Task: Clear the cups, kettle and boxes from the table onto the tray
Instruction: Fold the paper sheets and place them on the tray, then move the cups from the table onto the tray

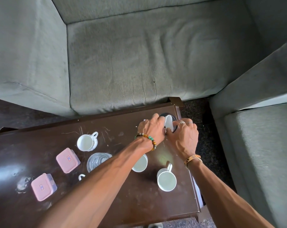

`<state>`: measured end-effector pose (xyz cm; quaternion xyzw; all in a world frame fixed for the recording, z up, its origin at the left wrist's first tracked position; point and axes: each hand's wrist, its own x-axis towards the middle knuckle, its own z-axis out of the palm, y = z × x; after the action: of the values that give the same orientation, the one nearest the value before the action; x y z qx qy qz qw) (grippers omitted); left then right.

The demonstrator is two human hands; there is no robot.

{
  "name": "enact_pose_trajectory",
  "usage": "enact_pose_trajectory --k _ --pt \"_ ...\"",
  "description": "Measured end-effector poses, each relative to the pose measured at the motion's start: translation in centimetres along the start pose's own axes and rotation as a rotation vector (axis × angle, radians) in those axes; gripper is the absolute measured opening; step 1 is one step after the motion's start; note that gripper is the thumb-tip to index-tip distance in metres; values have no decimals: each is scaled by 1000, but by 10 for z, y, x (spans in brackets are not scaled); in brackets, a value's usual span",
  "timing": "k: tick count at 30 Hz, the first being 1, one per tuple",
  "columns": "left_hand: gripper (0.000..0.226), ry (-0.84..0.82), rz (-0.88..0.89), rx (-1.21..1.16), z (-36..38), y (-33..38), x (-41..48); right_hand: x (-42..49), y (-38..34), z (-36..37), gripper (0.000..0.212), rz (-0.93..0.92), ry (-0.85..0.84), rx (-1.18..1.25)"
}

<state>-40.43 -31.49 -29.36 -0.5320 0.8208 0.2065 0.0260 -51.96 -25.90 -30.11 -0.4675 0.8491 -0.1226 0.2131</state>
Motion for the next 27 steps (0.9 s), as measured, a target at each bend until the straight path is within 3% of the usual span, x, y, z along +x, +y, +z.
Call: enact_pose_trajectory --k 4,9,16,27 --pt "22 58 -94 -113 -15 -6 -18 -15 10 -16 42 -48 64 175" --pt "18 67 -122 -143 -37 -15 -50 -43 30 -36 55 -13 25 138" --pt "23 -6 -43 -141 -87 -6 -107 -82 21 -90 53 -24 -55 62" --pt "22 241 -71 -209 -210 -2 -204 -162 -45 -190 38 -129 115 161"
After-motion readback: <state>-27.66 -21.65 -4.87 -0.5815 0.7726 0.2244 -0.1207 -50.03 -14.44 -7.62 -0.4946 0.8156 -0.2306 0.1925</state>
